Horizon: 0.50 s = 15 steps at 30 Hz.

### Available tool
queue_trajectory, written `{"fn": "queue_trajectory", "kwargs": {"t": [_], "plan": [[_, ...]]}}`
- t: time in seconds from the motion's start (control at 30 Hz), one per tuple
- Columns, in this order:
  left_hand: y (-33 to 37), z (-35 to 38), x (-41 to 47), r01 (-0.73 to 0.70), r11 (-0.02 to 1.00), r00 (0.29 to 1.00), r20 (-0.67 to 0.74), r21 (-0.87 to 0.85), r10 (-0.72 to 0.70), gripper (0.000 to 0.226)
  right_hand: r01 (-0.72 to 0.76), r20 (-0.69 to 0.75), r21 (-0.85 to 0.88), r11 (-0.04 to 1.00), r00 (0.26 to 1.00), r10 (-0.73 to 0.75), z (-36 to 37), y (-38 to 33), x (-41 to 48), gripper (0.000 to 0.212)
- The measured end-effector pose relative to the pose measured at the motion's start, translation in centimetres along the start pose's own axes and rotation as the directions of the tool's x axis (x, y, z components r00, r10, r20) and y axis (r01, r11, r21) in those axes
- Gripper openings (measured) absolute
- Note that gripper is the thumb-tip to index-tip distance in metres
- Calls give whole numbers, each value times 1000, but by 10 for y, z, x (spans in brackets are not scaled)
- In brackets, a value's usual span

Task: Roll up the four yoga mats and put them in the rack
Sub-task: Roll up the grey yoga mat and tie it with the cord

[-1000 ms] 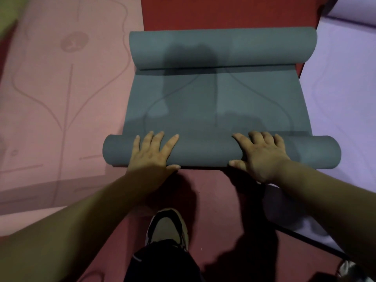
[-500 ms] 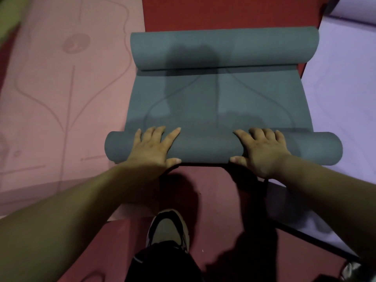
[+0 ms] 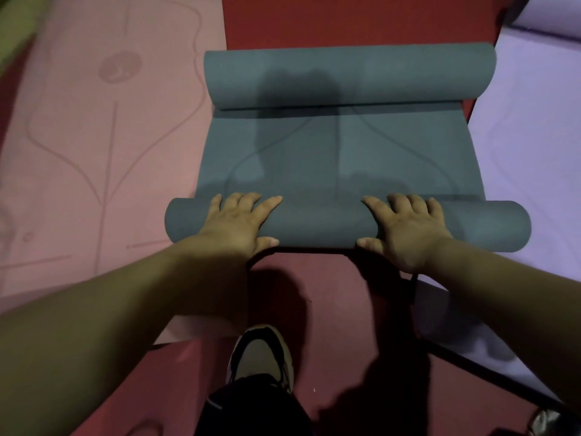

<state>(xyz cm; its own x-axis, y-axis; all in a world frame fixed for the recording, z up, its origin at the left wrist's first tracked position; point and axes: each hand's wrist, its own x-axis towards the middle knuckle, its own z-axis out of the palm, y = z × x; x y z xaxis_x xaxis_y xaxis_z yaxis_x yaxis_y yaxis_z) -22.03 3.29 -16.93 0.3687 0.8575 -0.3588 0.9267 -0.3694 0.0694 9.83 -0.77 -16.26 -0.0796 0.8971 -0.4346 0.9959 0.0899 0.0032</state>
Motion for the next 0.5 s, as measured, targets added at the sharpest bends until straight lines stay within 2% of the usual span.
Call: {"fn": "queue_trajectory", "kwargs": {"t": [0.17,0.23,0.5], "plan": [[7,16,-14,20,1000,994,-108,8,-19,97,17,39,3,1000,999,-17,-7,4,7,88],[5,18,-14,11,1000,990,-141,10,-9,93,17,43,-1,1000,999,-17,-8,3,8,88],[-4,-3,6,-21,1000,1000,-10,19,21,85,3,18,-22,1000,1000,-2,-6,1,7,95]]}}
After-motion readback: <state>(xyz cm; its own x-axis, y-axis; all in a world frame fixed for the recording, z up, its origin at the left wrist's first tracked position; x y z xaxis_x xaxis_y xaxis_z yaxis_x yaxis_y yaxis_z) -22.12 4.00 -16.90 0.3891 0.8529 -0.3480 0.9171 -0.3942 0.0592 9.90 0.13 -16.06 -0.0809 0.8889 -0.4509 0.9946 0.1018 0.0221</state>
